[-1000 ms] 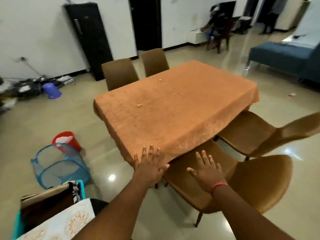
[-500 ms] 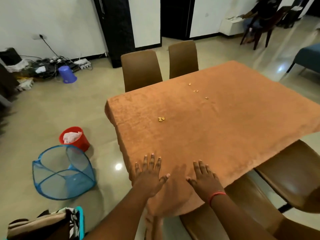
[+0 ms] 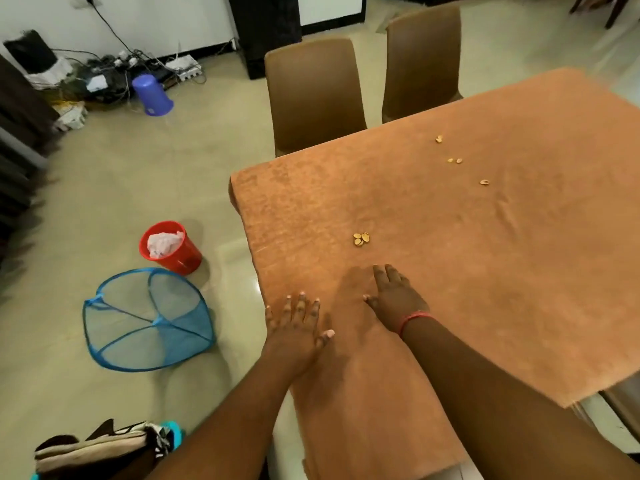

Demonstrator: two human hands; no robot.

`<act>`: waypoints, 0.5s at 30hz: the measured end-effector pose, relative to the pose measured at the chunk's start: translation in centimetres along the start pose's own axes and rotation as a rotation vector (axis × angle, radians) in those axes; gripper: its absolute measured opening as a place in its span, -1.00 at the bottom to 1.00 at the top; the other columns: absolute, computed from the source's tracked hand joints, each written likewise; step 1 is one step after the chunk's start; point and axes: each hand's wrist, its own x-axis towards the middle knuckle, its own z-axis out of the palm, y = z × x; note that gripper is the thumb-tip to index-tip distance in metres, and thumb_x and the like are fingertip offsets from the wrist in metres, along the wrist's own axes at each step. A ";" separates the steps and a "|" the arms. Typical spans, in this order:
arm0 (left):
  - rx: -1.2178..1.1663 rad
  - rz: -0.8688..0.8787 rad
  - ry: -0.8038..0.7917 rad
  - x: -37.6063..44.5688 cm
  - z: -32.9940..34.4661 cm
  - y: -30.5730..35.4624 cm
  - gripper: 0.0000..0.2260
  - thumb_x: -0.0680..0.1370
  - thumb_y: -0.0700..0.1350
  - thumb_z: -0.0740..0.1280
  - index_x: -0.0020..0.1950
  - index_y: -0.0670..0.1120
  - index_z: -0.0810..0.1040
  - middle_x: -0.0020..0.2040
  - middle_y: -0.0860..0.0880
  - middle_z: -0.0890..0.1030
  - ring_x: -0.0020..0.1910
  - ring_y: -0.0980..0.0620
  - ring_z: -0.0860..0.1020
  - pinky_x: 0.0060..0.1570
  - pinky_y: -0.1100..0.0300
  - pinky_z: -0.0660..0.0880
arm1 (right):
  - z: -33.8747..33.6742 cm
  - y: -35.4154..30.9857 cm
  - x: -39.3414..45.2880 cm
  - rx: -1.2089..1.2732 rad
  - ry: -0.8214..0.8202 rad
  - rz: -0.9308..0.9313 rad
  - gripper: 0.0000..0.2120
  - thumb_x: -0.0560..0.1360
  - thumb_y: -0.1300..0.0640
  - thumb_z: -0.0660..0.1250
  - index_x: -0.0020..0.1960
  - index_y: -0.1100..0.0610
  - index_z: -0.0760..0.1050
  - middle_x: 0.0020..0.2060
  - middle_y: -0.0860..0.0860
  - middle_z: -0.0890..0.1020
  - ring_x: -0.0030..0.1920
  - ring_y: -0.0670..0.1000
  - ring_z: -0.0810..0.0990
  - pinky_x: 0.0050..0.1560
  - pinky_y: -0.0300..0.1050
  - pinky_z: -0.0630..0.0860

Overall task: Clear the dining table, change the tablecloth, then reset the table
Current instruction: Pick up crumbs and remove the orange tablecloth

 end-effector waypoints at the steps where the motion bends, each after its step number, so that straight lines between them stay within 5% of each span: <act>1: -0.004 -0.016 -0.025 0.3 0.1 -0.5 -0.26 0.51 0.41 -0.27 0.62 0.09 -0.22 0.63 -0.04 -0.24 0.60 -0.14 -0.25 0.48 -0.31 -0.25 | -0.5 -0.3 1.5 -0.001 0.004 -0.005 -0.31 0.62 -0.11 0.20 0.60 0.07 -0.03 0.58 0.12 0.07 0.53 0.21 0.15 0.49 0.10 0.25; 7: 0.018 -0.019 -0.109 1.1 0.3 -1.7 -0.35 0.61 0.34 -0.11 0.61 0.11 -0.25 0.58 0.04 -0.38 0.57 -0.07 -0.34 0.49 -0.30 -0.27 | -2.6 -1.8 9.2 -0.028 0.076 -0.053 -0.37 0.59 0.01 0.28 0.56 0.10 0.09 0.49 0.17 0.20 0.40 0.26 0.31 0.33 0.14 0.42; 15: 0.029 -0.028 -0.088 1.6 -0.6 -1.4 -0.35 0.60 0.35 -0.02 0.62 0.10 -0.05 0.64 -0.02 -0.15 0.61 -0.16 -0.17 0.50 -0.27 -0.20 | -2.8 -2.9 12.2 -0.189 0.161 -0.207 -0.59 0.55 0.39 0.03 0.32 0.18 0.41 0.29 0.17 0.41 0.28 0.24 0.36 0.20 0.12 0.50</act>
